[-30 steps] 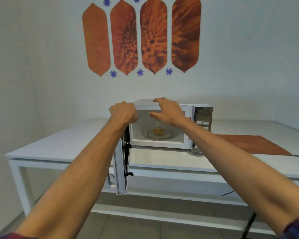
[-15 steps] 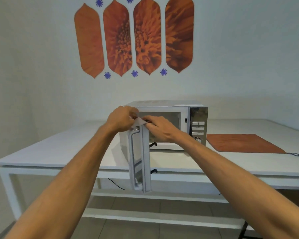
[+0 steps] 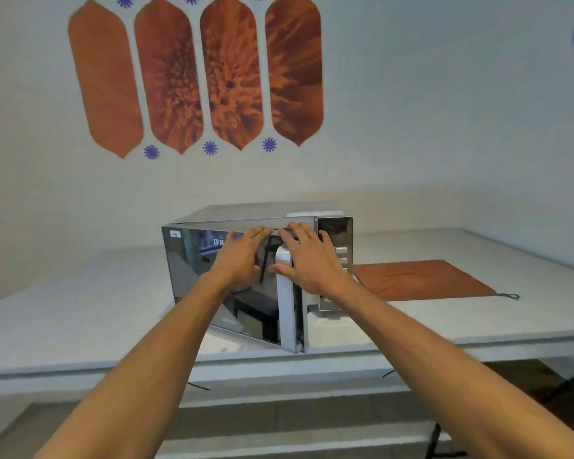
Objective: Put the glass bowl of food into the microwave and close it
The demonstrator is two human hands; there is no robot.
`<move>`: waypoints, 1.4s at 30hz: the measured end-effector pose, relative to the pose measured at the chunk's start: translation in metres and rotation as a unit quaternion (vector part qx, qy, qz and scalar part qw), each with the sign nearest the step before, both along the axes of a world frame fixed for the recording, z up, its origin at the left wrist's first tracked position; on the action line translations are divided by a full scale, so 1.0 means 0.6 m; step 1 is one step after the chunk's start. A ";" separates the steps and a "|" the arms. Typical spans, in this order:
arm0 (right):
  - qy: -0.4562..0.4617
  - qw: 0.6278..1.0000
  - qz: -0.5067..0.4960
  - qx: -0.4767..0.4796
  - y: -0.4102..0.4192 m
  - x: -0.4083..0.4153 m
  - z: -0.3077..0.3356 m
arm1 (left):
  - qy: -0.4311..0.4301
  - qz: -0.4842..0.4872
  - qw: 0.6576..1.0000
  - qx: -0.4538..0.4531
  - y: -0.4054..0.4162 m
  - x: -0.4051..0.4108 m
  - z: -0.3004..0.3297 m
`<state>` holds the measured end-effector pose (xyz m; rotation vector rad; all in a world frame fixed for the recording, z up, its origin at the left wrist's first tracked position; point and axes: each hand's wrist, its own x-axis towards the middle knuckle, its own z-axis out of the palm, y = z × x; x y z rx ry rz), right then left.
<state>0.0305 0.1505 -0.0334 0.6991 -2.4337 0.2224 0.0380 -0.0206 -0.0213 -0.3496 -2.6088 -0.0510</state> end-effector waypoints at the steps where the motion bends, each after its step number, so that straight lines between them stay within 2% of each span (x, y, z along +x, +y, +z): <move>1: 0.007 1.000 -0.004 -0.005 0.004 -0.008 -0.004 | 0.000 0.002 1.000 -0.003 0.005 -0.010 0.000; 9: 0.047 0.997 -0.067 -0.008 0.008 -0.094 -0.050 | -0.034 0.019 0.999 0.006 0.042 -0.108 -0.015; 18: 0.014 0.996 -0.083 -0.029 0.013 -0.186 -0.054 | -0.026 0.037 0.999 0.009 0.057 -0.193 -0.026; 35: 0.022 0.996 -0.056 -0.063 0.017 -0.214 -0.060 | -0.007 0.041 0.999 0.023 0.064 -0.224 -0.037; 42: -0.001 0.997 -0.054 -0.056 0.020 -0.217 -0.057 | -0.045 0.028 0.998 0.024 0.061 -0.213 -0.023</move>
